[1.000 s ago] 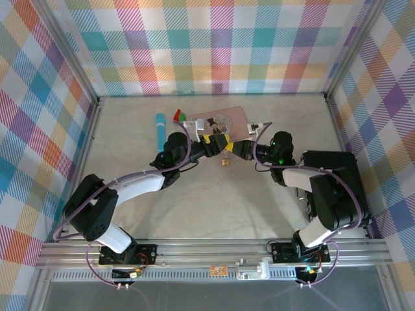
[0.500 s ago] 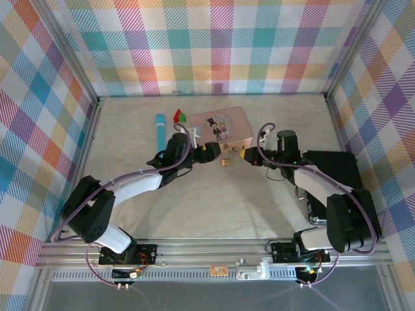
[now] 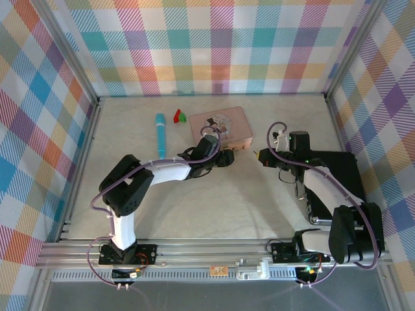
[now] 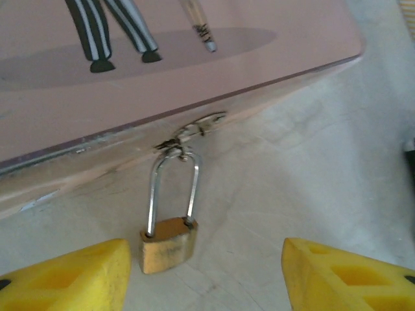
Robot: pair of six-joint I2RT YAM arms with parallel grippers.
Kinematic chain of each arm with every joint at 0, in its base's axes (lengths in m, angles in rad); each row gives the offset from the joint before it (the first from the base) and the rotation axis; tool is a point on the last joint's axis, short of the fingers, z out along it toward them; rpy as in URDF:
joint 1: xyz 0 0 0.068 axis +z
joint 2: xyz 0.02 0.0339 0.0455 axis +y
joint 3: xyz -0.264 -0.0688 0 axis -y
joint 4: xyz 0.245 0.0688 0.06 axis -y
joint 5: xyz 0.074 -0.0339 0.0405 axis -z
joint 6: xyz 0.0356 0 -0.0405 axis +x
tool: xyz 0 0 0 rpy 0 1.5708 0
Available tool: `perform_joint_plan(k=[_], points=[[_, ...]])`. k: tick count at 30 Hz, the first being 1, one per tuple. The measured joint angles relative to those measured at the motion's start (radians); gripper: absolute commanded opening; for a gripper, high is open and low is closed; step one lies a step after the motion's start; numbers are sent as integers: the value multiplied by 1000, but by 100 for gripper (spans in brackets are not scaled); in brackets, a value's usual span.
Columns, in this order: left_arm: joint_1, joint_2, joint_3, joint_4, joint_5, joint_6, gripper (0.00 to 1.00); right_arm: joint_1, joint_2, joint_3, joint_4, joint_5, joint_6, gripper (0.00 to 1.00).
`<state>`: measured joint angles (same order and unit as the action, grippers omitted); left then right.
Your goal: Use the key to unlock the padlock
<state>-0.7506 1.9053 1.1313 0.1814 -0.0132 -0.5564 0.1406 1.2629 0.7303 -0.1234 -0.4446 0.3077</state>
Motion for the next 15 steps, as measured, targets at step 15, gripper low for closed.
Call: perform_joint_plan(k=[15], points=[[0, 142, 70, 2, -22, 0, 51, 0, -16, -5, -4, -10, -2, 0]])
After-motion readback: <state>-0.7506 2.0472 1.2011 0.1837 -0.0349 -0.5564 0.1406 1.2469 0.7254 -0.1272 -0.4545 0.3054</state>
